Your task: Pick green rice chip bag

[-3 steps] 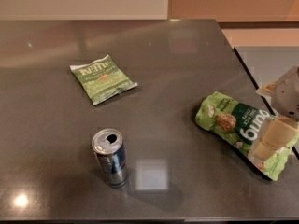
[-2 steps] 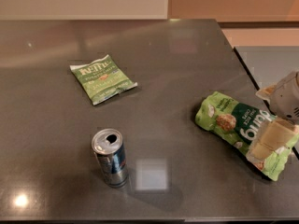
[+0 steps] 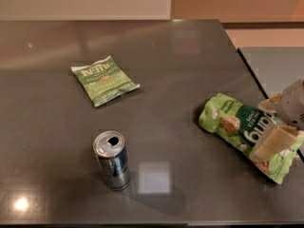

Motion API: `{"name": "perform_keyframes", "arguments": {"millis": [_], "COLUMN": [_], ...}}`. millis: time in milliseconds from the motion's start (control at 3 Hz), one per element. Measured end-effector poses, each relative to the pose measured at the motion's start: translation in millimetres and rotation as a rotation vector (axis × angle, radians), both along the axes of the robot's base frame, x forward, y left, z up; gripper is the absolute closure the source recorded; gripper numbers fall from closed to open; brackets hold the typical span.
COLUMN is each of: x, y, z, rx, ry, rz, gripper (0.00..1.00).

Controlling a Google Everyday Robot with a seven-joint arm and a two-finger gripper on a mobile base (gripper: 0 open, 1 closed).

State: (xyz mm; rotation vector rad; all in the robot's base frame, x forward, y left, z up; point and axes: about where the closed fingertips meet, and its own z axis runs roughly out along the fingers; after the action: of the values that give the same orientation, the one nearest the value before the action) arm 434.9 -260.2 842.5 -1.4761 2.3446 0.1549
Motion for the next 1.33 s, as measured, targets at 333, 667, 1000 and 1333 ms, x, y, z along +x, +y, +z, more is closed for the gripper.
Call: {"name": "perform_keyframes", "arguments": {"millis": [333,667,1000,1333], "x": [2.9,5.6,11.9,18.9], "y": [2.4,10.6,26.3,44.0], "z": [-2.7,4.1,26.0,53.6], "rx": [0.000,-0.001,0.014,0.030], "ry": [0.015,0.026,0.020,0.020], "rz": [0.007,0.018,0.041,0.076], "gripper": [0.42,0.64,0.88,1.00]}}
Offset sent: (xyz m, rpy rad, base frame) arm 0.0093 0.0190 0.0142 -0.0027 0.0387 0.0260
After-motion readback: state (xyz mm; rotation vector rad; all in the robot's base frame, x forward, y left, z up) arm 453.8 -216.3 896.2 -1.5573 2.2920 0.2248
